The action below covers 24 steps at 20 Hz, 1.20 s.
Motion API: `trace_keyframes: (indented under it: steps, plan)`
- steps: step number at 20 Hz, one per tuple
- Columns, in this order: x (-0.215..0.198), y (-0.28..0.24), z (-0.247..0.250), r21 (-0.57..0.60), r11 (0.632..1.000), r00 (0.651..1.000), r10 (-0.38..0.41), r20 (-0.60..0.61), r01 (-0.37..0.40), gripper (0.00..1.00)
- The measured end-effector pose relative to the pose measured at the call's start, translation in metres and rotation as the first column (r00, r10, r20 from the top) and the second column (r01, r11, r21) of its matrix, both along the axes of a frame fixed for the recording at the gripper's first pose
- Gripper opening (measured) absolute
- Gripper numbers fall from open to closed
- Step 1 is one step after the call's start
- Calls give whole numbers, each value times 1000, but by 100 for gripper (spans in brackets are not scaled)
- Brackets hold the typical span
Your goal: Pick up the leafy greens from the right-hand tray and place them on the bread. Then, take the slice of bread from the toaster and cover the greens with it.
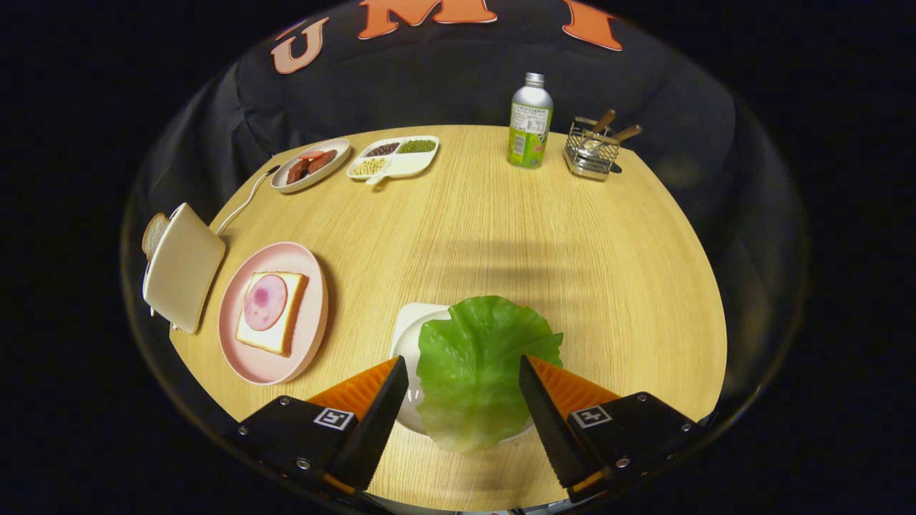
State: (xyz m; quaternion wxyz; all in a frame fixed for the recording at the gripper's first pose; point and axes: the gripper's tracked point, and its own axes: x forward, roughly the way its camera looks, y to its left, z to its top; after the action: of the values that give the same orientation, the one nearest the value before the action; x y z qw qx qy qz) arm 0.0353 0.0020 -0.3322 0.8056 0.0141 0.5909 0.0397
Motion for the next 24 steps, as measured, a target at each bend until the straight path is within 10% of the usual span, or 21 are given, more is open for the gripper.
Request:
trace_keyframes:
  steps: [12,18,24]
  plan:
    - [-3,-3,-31,-57,997,994,-57,-92,52,59]
    - [-1,-16,-31,10,988,985,-151,-87,152,7]
    - [0,-13,-26,59,988,988,-139,-71,144,1]
